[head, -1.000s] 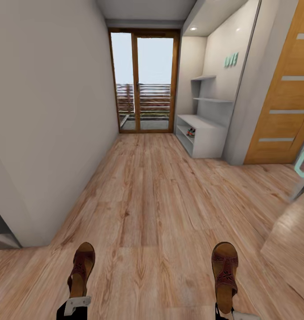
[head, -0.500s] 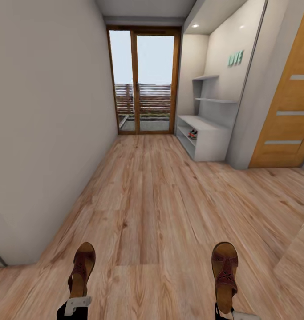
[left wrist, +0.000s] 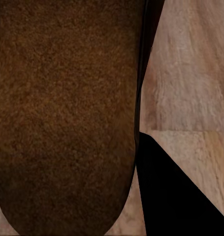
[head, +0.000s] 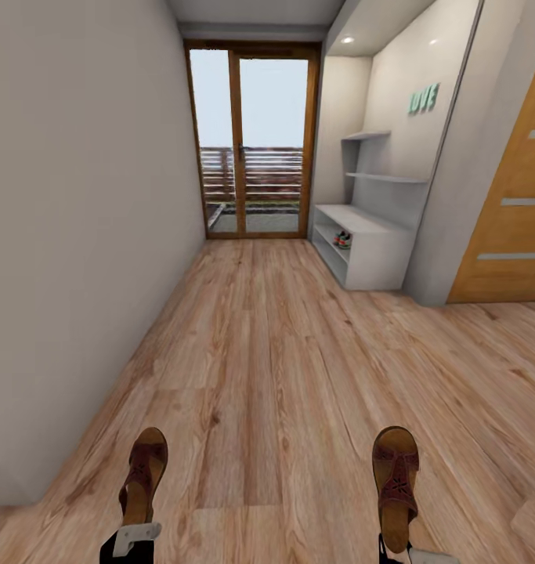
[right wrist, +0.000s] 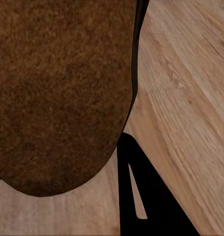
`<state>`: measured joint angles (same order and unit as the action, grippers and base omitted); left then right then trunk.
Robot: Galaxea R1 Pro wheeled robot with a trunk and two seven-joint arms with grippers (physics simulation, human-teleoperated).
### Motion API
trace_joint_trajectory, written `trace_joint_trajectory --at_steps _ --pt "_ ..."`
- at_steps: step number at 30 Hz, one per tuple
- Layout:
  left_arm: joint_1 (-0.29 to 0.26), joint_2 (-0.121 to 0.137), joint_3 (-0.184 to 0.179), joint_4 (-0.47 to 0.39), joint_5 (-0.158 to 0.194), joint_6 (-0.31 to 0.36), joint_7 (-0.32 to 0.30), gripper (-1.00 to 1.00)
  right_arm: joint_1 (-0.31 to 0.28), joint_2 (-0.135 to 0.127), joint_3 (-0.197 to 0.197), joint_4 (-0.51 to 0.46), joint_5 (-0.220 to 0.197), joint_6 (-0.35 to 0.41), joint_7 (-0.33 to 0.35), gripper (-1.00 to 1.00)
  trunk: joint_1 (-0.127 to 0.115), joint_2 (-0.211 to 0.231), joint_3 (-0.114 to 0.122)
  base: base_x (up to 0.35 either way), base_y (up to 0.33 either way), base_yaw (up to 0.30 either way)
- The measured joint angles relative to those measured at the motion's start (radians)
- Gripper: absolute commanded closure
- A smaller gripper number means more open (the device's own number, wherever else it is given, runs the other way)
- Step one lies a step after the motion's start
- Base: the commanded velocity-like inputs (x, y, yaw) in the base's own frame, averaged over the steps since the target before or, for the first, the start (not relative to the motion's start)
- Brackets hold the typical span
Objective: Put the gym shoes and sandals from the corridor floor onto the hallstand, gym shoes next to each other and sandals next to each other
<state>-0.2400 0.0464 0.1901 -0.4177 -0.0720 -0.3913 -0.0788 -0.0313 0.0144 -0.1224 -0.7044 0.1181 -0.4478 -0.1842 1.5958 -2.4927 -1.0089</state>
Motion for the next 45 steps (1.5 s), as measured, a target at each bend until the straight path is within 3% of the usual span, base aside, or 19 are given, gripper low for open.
trace_joint_trajectory --at_steps 45 --pt "0.0 0.0 0.001 0.0 0.0 0.0 0.0 1.0 0.001 0.0 0.0 0.0 0.0 0.0 0.0 1.0 0.0 0.0 0.0 0.34 0.0 0.0"
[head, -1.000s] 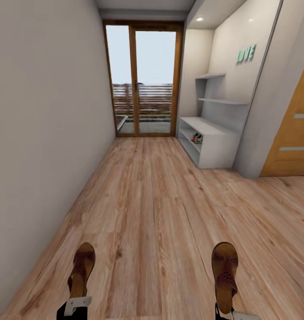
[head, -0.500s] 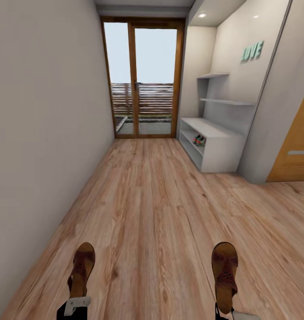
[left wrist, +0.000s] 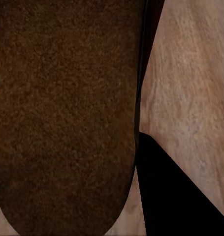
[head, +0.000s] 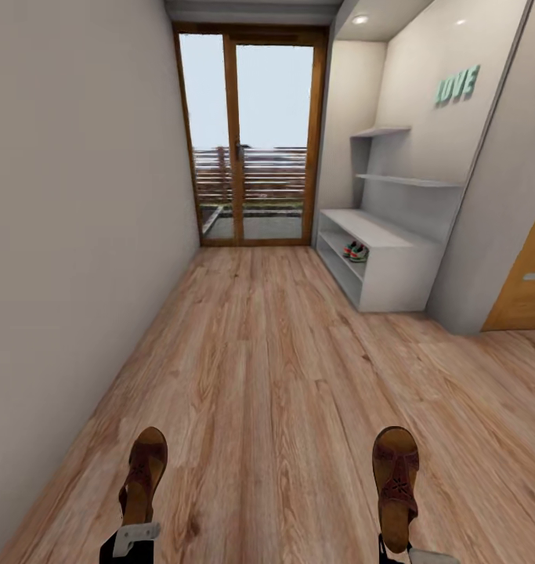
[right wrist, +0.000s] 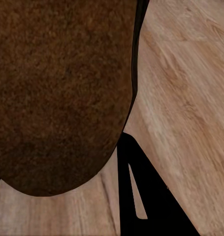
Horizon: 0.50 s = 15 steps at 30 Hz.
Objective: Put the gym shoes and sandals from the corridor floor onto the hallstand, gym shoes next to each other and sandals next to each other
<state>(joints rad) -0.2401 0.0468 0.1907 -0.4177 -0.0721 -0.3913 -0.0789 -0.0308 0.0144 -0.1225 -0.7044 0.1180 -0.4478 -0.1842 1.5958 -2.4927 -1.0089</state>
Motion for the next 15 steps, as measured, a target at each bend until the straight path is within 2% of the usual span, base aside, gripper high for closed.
trace_joint_trajectory --at_steps 15 --pt "0.0 0.0 0.0 0.0 0.0 0.0 0.0 1.0 -0.001 0.0 0.0 0.0 0.0 0.0 0.0 1.0 0.0 0.0 0.0 0.34 0.0 0.0"
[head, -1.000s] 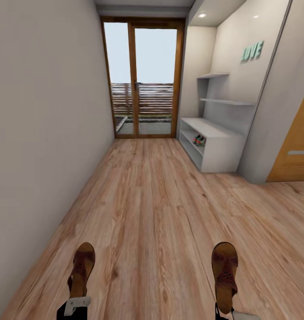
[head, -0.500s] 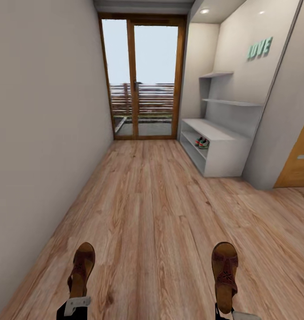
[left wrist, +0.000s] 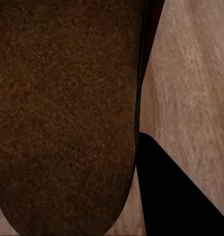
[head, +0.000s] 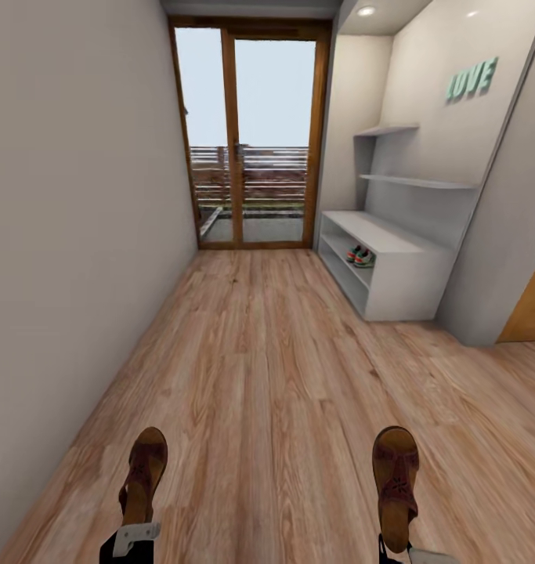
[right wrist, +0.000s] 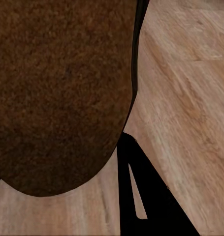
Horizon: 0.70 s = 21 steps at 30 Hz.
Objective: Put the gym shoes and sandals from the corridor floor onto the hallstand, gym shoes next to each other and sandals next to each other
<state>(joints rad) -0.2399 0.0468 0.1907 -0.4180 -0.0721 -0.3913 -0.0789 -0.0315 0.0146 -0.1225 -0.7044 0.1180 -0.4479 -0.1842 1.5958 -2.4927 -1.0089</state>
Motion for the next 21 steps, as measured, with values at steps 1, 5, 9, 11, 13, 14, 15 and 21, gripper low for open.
trace_joint_trajectory --at_steps 1,5,9,11,13,14,15,21 --pt "0.0 0.0 0.0 0.0 0.0 0.0 0.0 1.0 0.0 0.0 0.0 0.0 0.0 0.0 0.0 1.0 0.0 0.0 0.0 0.34 0.0 0.0" --pt "0.0 0.0 0.0 0.0 0.0 0.0 0.0 1.0 0.0 0.0 0.0 0.0 0.0 0.0 0.0 1.0 0.0 0.0 0.0 0.34 0.0 0.0" --pt "0.0 0.0 0.0 -0.001 0.0 0.0 0.0 1.0 0.0 0.0 0.0 0.0 0.0 0.0 0.001 1.0 0.0 0.0 0.0 0.34 0.0 0.0" --pt "0.0 0.0 0.0 -0.001 0.0 0.0 0.0 1.0 0.0 -0.001 0.0 0.0 0.0 0.0 0.001 1.0 0.0 0.0 0.0 0.34 0.0 0.0" --pt "0.0 0.0 0.0 0.0 0.0 0.0 0.0 1.0 0.001 -0.001 0.0 0.0 0.0 0.0 0.001 1.0 0.0 0.0 0.0 0.34 0.0 0.0" --pt "0.0 0.0 0.0 0.0 0.0 0.0 0.0 1.0 0.0 -0.002 0.0 0.0 0.0 0.0 0.001 1.0 0.0 0.0 0.0 0.34 0.0 0.0" --pt "0.0 0.0 0.0 0.0 0.0 0.0 0.0 1.0 0.001 -0.002 0.0 0.0 0.0 0.0 0.0 1.0 0.0 0.0 0.0 0.34 0.0 0.0" --pt "0.0 0.0 0.0 0.0 0.0 0.0 0.0 1.0 0.0 -0.002 0.0 0.0 0.0 0.0 0.0 1.0 0.0 0.0 0.0 0.34 0.0 0.0"
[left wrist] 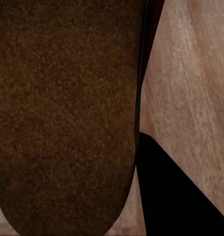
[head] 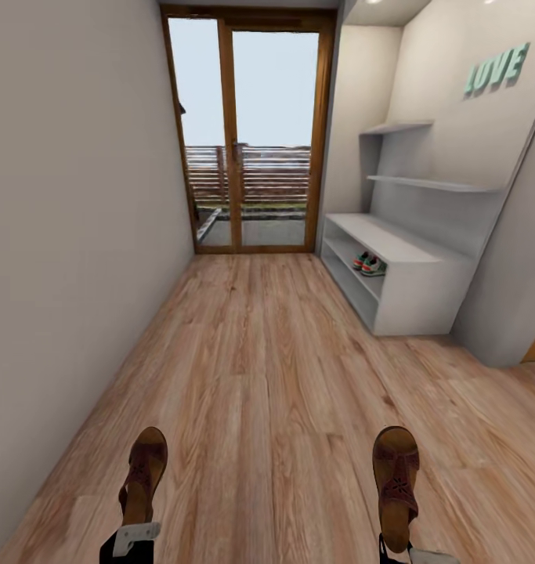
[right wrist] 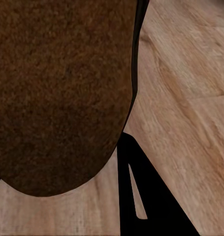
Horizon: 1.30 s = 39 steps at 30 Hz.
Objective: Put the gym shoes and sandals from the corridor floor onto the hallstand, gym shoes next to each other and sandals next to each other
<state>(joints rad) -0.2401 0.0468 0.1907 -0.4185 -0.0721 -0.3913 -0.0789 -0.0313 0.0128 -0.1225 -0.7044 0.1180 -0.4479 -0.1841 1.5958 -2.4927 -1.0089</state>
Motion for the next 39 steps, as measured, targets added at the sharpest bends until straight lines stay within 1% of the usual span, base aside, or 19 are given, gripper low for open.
trace_joint_trajectory --at_steps 39 --pt "0.0 0.0 0.0 0.0 0.0 0.0 0.0 1.0 0.0 0.0 0.0 0.0 0.0 0.0 0.0 1.0 0.0 0.0 0.0 0.34 0.0 0.0"
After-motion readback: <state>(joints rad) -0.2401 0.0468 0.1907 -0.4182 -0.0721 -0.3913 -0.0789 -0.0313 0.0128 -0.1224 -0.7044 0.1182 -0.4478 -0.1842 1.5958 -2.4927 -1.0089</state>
